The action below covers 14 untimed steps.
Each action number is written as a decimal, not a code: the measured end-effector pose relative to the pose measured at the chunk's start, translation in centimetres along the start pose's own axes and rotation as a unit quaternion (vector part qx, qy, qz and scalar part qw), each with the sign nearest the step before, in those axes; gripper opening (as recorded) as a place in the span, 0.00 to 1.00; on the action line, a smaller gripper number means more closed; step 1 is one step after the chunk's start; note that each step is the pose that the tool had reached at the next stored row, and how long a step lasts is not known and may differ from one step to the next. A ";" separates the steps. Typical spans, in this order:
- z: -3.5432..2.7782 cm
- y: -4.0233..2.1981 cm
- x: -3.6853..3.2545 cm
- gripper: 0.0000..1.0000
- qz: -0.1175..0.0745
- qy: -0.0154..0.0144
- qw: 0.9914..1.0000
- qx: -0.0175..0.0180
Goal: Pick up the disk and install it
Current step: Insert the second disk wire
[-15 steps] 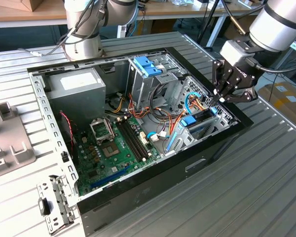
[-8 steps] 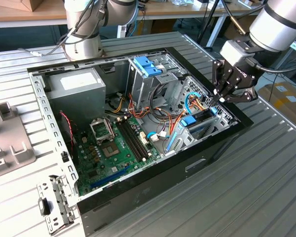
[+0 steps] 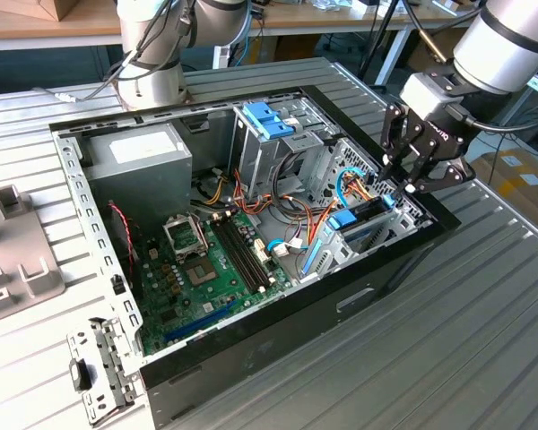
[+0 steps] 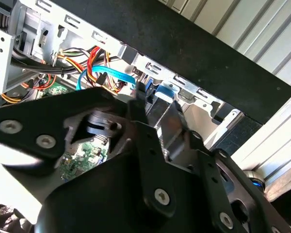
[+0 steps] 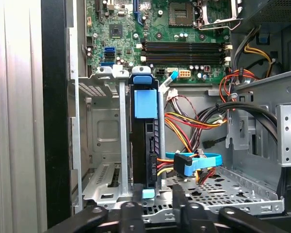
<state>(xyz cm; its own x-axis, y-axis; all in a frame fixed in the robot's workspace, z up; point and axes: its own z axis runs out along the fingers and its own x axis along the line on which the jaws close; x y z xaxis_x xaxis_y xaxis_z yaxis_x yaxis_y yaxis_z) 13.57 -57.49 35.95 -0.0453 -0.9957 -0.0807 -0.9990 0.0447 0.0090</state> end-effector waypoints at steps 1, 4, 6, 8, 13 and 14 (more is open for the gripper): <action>0.00 0.00 0.00 0.42 0.000 0.000 1.000 0.000; -0.48 0.00 -0.14 0.42 0.000 0.000 1.000 0.000; -1.08 0.06 -0.67 0.42 0.000 0.000 1.000 0.000; -1.11 0.50 -0.90 0.42 0.000 0.000 1.000 0.000; -1.04 1.94 -1.54 0.42 0.000 -0.001 1.000 0.000; -1.02 1.96 -1.91 0.42 0.000 -0.001 1.000 0.000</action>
<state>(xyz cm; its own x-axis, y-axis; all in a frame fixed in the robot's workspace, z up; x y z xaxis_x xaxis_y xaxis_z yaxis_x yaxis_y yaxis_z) 11.70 -55.58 37.14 -0.0451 -0.9956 -0.0821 -0.9990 0.0446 0.0085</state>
